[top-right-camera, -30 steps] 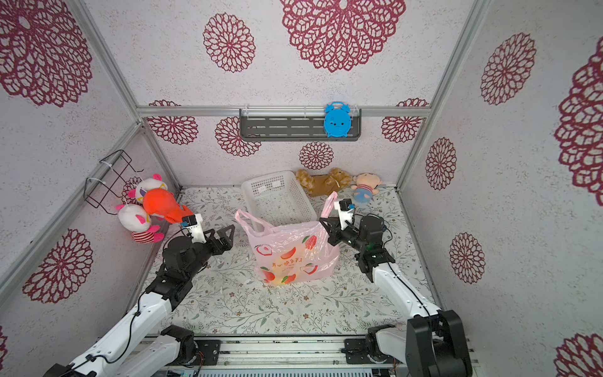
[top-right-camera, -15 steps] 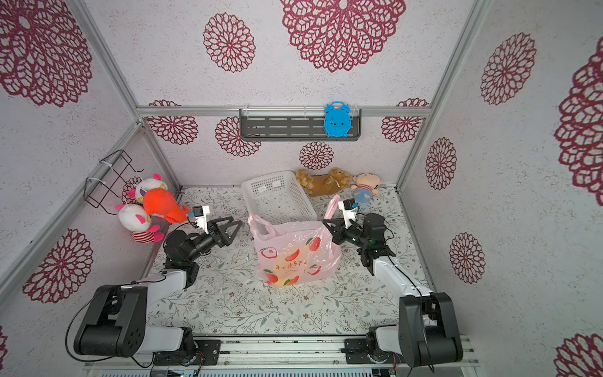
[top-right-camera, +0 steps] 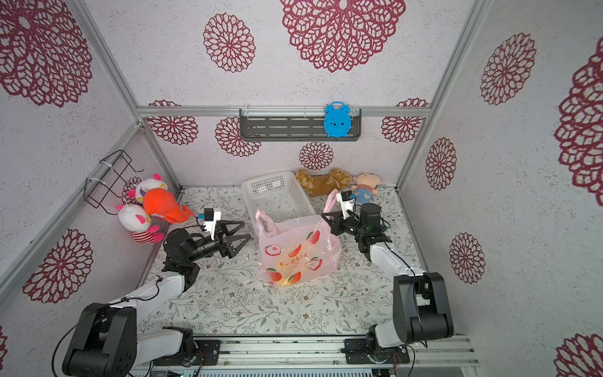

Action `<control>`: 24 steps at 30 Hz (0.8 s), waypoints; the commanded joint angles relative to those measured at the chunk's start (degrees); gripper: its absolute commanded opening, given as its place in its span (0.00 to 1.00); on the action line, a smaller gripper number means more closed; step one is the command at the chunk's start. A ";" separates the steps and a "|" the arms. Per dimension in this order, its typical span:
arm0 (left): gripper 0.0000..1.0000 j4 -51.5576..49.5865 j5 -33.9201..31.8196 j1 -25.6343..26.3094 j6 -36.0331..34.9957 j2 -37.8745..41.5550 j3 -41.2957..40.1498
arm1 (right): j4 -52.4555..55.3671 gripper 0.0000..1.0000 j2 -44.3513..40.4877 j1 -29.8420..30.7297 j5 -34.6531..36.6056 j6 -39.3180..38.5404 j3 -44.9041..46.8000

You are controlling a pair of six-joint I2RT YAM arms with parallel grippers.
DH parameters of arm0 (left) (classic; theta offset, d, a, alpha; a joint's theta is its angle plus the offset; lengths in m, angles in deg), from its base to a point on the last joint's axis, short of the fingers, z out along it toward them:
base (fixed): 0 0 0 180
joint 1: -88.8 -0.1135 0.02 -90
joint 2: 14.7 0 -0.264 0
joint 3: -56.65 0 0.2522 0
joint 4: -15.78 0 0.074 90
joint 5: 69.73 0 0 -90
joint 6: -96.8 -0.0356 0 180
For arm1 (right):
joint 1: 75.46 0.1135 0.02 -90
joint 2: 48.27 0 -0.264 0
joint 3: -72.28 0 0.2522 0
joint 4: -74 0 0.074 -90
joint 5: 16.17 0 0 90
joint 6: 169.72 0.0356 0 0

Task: Place the banana into a plastic bag & tie a knot
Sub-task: Adjust the plastic bag at the center of the board.

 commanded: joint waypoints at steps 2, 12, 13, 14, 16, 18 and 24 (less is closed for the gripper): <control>0.97 -2.44 3.62 0.16 -3.49 -1.54 1.11 | 0.27 0.00 0.80 -0.26 -1.29 -0.02 -3.00; 0.97 -2.23 3.06 3.15 -5.00 -6.42 5.65 | 2.88 0.00 0.81 0.41 -0.77 -0.52 -4.41; 0.97 -1.83 3.35 3.38 -4.73 -6.37 5.81 | 3.39 0.00 0.83 0.47 -0.63 -0.78 -4.67; 0.97 -1.79 3.85 3.58 -4.60 -6.25 5.99 | 3.74 0.00 0.92 0.69 -0.67 -0.98 -4.95; 0.97 -2.41 4.67 3.96 -4.91 -5.72 6.25 | 4.77 0.00 1.00 0.98 -0.26 -1.41 -5.54; 0.97 -5.12 4.56 4.33 -6.96 -5.45 6.91 | 5.44 0.00 1.09 1.29 -0.32 -1.73 -6.15; 0.97 -12.34 1.45 4.93 -12.81 -7.77 11.24 | 7.08 0.00 1.26 2.25 0.32 -2.65 -7.06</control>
